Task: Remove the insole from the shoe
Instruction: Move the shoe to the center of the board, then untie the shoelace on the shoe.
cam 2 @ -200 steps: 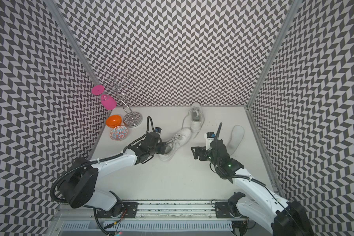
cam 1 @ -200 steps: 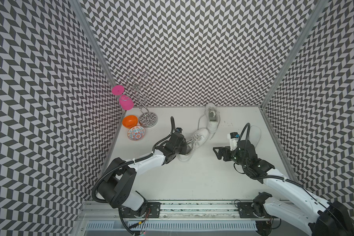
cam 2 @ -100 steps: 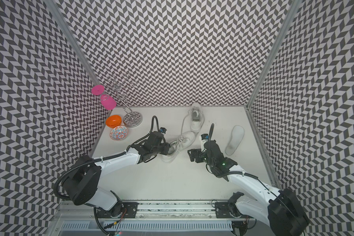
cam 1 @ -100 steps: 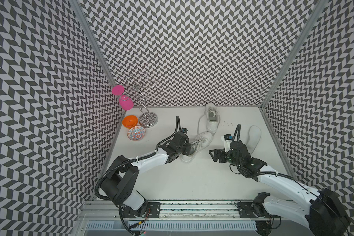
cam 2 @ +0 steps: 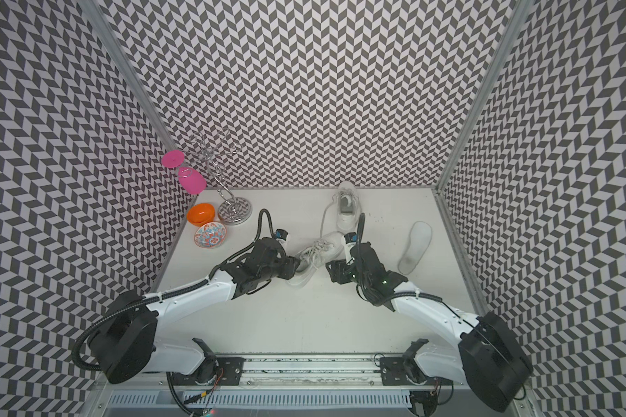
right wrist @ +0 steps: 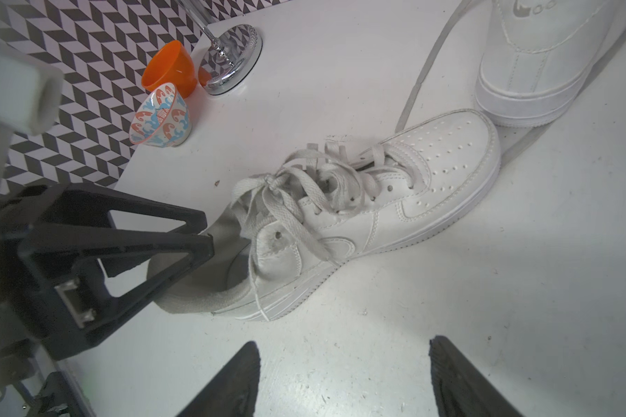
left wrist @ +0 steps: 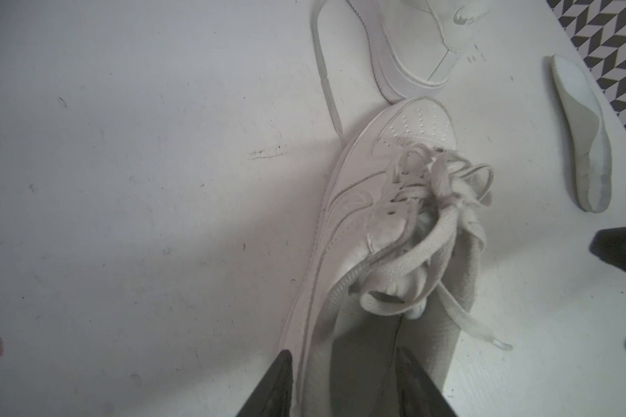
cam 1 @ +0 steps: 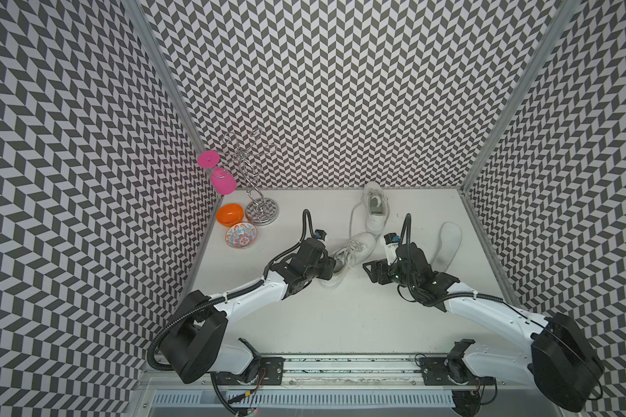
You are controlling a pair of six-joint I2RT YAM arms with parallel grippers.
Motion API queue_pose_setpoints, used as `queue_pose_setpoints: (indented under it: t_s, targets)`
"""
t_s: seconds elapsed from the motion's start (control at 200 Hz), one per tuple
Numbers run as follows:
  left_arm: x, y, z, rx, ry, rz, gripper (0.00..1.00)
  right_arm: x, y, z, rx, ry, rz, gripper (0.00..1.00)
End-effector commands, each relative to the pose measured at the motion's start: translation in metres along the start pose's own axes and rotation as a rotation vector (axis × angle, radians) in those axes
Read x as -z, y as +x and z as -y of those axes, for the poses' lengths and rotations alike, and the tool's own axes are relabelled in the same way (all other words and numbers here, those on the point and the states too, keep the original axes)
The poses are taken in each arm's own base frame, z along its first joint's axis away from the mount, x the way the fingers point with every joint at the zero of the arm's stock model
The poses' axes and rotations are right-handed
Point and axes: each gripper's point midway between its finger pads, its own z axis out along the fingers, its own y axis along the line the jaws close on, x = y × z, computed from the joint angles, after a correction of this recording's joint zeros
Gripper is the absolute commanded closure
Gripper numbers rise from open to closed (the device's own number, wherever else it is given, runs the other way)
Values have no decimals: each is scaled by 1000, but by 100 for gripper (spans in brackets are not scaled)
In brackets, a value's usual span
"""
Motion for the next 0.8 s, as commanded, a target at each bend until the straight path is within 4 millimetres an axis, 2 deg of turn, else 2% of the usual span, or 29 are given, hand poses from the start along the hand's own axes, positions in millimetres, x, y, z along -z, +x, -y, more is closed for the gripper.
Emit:
queue_pose_setpoints:
  t_s: [0.0,0.145,0.431,0.631,0.796]
  targets:
    - [-3,-2,3,9,13,0,62,-4,-23,-19,42,-55,60,31]
    - [-11,5,-12,17,-55,-25,66,-13,-24,-25,59,-64,44,37]
    - [-28,14,-15,-4,-77,-80,71,-24,-25,-35,85,-75,25,47]
    - [-38,25,-20,-9,-97,-116,76,-31,-23,-33,96,-47,20,53]
    - [-47,31,-22,-10,-104,-147,73,-37,-27,-25,80,14,19,58]
